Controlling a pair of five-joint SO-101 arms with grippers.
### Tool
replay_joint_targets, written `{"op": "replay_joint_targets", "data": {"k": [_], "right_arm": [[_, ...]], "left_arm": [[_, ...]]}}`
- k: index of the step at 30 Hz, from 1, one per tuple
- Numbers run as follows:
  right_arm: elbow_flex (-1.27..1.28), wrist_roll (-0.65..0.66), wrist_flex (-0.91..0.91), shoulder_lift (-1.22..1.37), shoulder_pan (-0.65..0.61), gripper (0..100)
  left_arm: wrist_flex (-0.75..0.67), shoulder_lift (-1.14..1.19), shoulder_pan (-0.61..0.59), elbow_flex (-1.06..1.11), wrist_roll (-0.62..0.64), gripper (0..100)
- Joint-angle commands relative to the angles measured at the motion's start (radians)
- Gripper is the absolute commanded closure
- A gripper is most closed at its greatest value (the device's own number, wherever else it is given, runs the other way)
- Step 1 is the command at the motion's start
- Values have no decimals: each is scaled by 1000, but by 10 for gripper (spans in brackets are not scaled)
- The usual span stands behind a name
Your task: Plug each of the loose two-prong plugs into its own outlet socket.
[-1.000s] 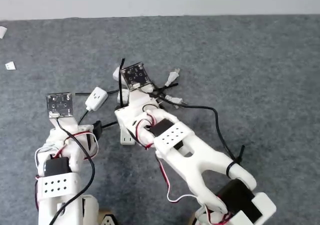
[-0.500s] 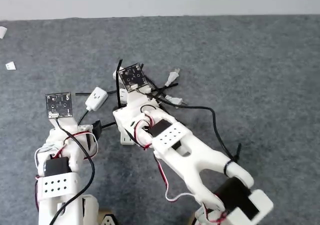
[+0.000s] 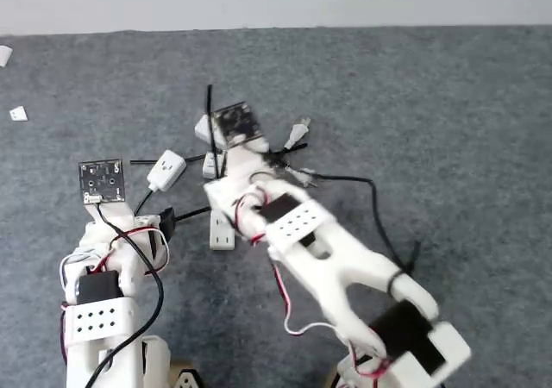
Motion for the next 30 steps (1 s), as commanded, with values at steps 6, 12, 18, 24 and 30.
{"op": "replay_joint_targets", "data": {"k": [6,12,18,24,30], "right_arm": [[-63,5,409,-206,229,988],[-69,58,472,-107,375,988],[-123,138,475,24,487,987],[-124,273,475,140,515,983],[-209,353,513,268,555,979]], "left_arm": [[-35,0,-5,-33,-12,739],[-35,0,-3,-33,-12,739],[-35,2,-3,-33,-12,739],[-35,2,-3,-33,-12,739],[-32,0,-3,-33,-12,739]]}}
